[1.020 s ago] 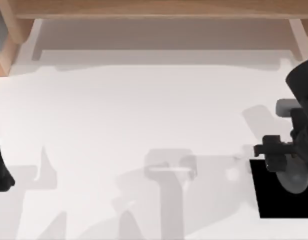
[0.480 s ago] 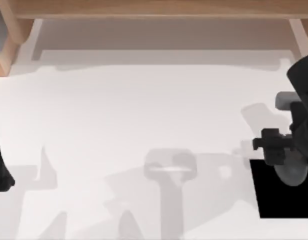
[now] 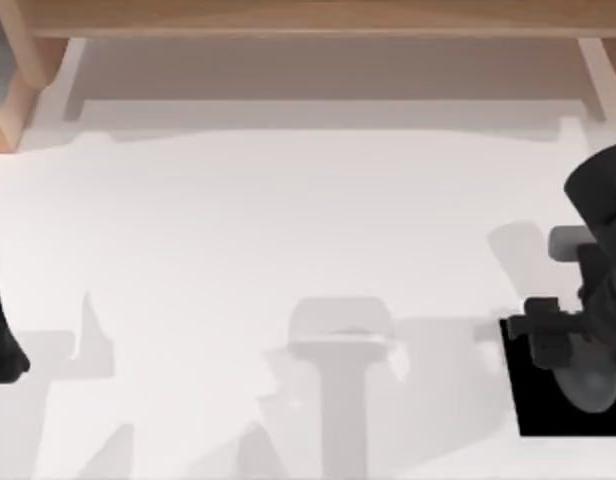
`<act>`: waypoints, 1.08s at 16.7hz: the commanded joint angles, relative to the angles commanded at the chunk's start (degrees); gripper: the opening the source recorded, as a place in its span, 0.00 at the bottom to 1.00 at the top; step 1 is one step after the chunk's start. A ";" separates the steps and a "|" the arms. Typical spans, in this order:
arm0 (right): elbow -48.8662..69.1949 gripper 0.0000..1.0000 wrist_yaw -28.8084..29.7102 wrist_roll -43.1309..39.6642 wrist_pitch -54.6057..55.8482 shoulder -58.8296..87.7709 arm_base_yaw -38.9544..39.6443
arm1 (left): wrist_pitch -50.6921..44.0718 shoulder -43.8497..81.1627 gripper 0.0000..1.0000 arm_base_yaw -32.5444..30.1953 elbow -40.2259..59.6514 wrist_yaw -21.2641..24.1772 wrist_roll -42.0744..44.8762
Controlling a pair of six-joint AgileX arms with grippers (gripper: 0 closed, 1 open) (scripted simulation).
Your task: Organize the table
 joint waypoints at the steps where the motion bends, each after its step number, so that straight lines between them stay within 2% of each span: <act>1: 0.00 0.00 0.00 0.00 0.00 0.00 0.00 | 0.00 0.00 1.00 0.00 0.00 0.00 0.00; 4: 0.00 0.00 0.00 0.00 0.00 0.00 0.00 | 0.00 0.00 1.00 0.00 0.00 0.00 0.00; 17: 0.00 0.98 0.00 0.00 0.00 0.00 0.00 | 0.00 0.00 1.00 0.00 0.00 0.00 0.00; 18: 0.00 1.00 0.00 0.00 0.00 0.00 0.00 | 0.00 0.00 1.00 0.00 0.00 0.00 0.00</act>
